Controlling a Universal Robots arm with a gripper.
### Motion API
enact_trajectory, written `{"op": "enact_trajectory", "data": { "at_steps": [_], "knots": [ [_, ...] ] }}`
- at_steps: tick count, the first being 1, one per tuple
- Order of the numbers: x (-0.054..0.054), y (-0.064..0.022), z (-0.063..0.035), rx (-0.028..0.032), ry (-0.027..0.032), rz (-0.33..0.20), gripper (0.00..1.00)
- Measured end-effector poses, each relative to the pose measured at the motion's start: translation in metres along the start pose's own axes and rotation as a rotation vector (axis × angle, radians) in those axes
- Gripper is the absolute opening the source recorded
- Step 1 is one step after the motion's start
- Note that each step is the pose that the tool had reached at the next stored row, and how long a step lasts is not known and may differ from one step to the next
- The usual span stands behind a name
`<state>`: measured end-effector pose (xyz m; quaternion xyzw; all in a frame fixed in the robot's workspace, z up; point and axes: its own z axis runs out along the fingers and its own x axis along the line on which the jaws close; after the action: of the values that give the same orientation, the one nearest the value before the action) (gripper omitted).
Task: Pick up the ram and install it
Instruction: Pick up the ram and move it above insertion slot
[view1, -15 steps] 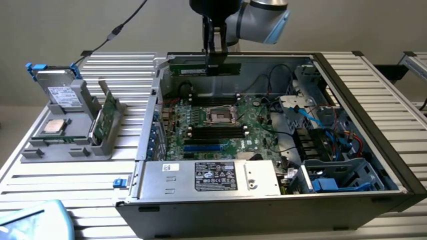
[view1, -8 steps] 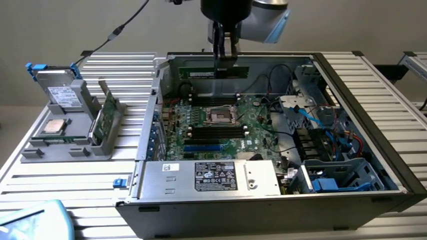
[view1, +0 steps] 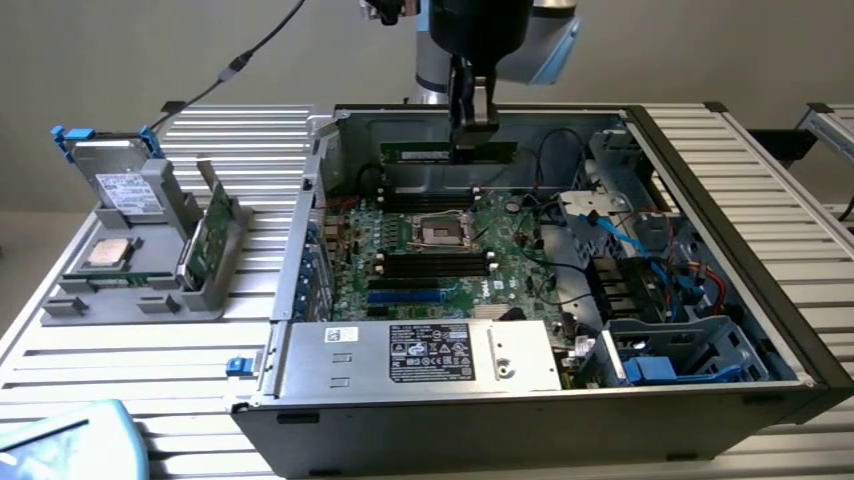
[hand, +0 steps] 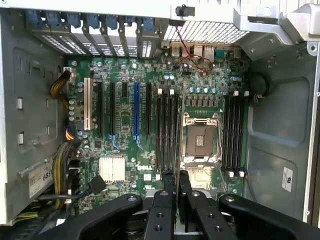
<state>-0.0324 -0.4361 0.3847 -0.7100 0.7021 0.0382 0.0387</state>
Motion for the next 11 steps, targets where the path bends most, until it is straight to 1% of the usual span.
{"op": "enact_trajectory", "data": {
  "at_steps": [2, 5, 6, 8, 9, 11],
  "knots": [
    [-0.001, -0.0032, 0.0037, 0.0, 0.0003, 0.002, 0.14],
    [-0.005, -0.0037, 0.009, 0.0001, 0.0011, 0.004, 0.14],
    [-0.007, -0.0037, 0.0107, 0.0002, 0.0023, 0.004, 0.14],
    [-0.01, -0.0038, 0.0134, -0.0002, 0.0075, 0.004, 0.14],
    [-0.011, -0.0038, 0.0145, -0.0008, 0.0114, 0.004, 0.14],
    [-0.015, -0.0038, 0.0164, -0.0023, 0.0212, 0.004, 0.14]
  ]
}}
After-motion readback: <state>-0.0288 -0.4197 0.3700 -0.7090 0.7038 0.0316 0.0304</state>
